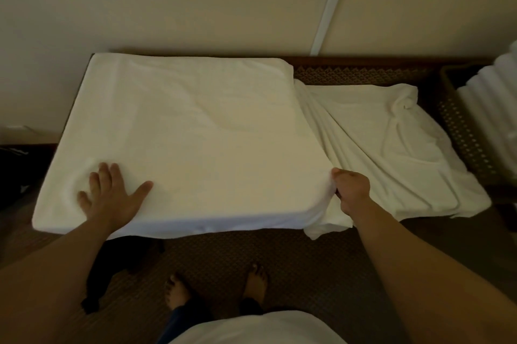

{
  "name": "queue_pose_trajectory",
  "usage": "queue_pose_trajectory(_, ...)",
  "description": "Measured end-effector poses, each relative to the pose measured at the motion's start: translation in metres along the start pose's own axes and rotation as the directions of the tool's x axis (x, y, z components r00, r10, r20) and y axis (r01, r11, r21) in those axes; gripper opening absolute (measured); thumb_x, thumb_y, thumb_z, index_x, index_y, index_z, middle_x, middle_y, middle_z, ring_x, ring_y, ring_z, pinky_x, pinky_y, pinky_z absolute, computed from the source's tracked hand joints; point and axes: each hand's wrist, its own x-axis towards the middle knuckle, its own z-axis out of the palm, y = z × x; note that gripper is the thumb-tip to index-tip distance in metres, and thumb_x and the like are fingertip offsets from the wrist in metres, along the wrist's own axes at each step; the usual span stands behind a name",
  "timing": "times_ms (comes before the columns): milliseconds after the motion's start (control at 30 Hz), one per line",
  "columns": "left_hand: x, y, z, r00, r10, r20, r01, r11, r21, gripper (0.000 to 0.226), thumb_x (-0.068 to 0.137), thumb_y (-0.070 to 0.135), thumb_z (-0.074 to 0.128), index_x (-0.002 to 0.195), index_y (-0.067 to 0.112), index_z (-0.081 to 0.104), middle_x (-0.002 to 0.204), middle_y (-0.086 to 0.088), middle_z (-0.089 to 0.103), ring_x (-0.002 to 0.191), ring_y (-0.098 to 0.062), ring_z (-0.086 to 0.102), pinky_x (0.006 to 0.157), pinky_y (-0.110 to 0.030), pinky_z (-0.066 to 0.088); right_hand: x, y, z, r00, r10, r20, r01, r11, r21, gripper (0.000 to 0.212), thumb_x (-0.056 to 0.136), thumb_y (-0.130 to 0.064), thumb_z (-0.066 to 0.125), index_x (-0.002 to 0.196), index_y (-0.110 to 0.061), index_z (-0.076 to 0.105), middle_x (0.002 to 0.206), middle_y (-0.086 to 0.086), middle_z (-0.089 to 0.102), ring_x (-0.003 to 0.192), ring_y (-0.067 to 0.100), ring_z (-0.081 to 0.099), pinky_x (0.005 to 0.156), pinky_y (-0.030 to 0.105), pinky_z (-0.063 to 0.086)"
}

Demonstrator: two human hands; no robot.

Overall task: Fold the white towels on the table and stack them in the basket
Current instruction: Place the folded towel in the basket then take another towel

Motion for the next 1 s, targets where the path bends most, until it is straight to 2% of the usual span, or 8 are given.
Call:
queue_pose_trajectory(200,-0.001,0.0,0.002,1.0,-0.01,-0.007,0.01,1.0,0.025,0.106,0.087,0.086,0.029,0.163,0.019,-0.003,0.171,-0.003,-0.01,0.157,-0.026,-0.006,0.122,-0.058,0.002,-0.006,0.014,0.002,0.985,0.055,0.162,-0.053,0.998,-0.02,0.012,0.093,-0.01,0.074,0.102,-0.017,0.072,0.116,0.015,0.07,0.111,0.03,0.066,0.099,0.047,0.055)
queue_pose_trajectory(367,-0.003,0.004,0.001,1.0,-0.027,0.001,0.027,0.999,0.047,0.103,0.091,0.082,0.032,0.163,0.018,-0.004,0.171,-0.003,-0.012,0.157,-0.025,-0.008,0.123,-0.058,0.0,0.002,0.024,0.003,0.998,-0.034,0.051,0.036,0.999,-0.028,0.016,0.09,-0.012,0.076,0.105,-0.017,0.073,0.121,0.012,0.068,0.115,0.029,0.064,0.104,0.046,0.052)
queue_pose_trajectory(500,-0.015,0.026,-0.002,0.997,-0.081,-0.015,0.082,0.994,0.072,0.087,0.098,0.062,0.035,0.163,0.016,0.0,0.171,-0.01,-0.009,0.156,-0.031,-0.008,0.121,-0.064,-0.004,0.0,0.037,0.003,0.951,0.235,0.199,-0.222,0.971,-0.086,0.03,0.095,-0.026,0.071,0.116,-0.005,0.069,0.119,0.017,0.069,0.109,0.032,0.065,0.092,0.043,0.056)
queue_pose_trajectory(600,-0.029,0.047,0.009,0.998,0.033,-0.061,-0.029,0.997,0.066,0.067,0.102,0.042,0.029,0.163,0.024,0.005,0.171,-0.008,-0.006,0.156,-0.031,-0.007,0.121,-0.063,-0.004,-0.01,0.045,-0.01,0.895,0.306,0.324,-0.279,0.952,-0.128,0.029,0.099,-0.029,0.064,0.12,-0.007,0.066,0.115,0.012,0.07,0.1,0.029,0.065,0.074,0.037,0.053)
queue_pose_trajectory(700,-0.033,0.056,0.016,0.998,0.006,-0.055,-0.004,0.999,0.045,0.063,0.103,0.04,0.024,0.163,0.029,0.006,0.171,-0.006,-0.008,0.156,-0.029,-0.008,0.121,-0.065,-0.003,-0.01,0.053,-0.022,0.892,0.238,0.384,-0.219,0.971,-0.092,0.028,0.098,-0.02,0.065,0.125,-0.011,0.066,0.118,0.012,0.072,0.101,0.028,0.067,0.077,0.037,0.053)
queue_pose_trajectory(833,-0.037,0.069,0.013,0.991,-0.027,-0.134,0.027,1.0,0.001,0.061,0.101,0.035,0.034,0.159,0.024,0.021,0.171,-0.01,0.002,0.156,-0.035,-0.002,0.121,-0.065,-0.002,-0.015,0.053,-0.032,0.921,0.162,0.354,-0.177,0.984,0.011,0.01,0.098,-0.011,0.065,0.105,-0.018,0.069,0.103,0.01,0.075,0.093,0.024,0.069,0.077,0.035,0.055)
queue_pose_trajectory(900,-0.046,0.082,0.016,0.986,0.054,-0.155,-0.062,0.997,-0.044,0.06,0.102,0.035,0.039,0.159,0.023,0.025,0.171,-0.009,0.006,0.156,-0.036,0.001,0.122,-0.064,-0.002,-0.019,0.054,-0.034,0.894,0.207,0.398,-0.232,0.973,0.014,0.007,0.1,-0.013,0.063,0.099,-0.016,0.068,0.102,0.009,0.072,0.089,0.022,0.067,0.074,0.033,0.052)
queue_pose_trajectory(1000,-0.063,0.106,0.027,0.921,0.368,-0.125,-0.368,0.93,0.026,0.064,0.099,0.048,0.031,0.159,0.025,0.028,0.171,-0.008,0.009,0.157,-0.033,0.002,0.121,-0.061,-0.005,-0.017,0.057,-0.034,0.825,0.262,0.501,-0.279,0.959,-0.042,0.006,0.101,-0.025,0.061,0.101,-0.022,0.066,0.1,0.002,0.068,0.088,0.019,0.059,0.07,0.032,0.043)
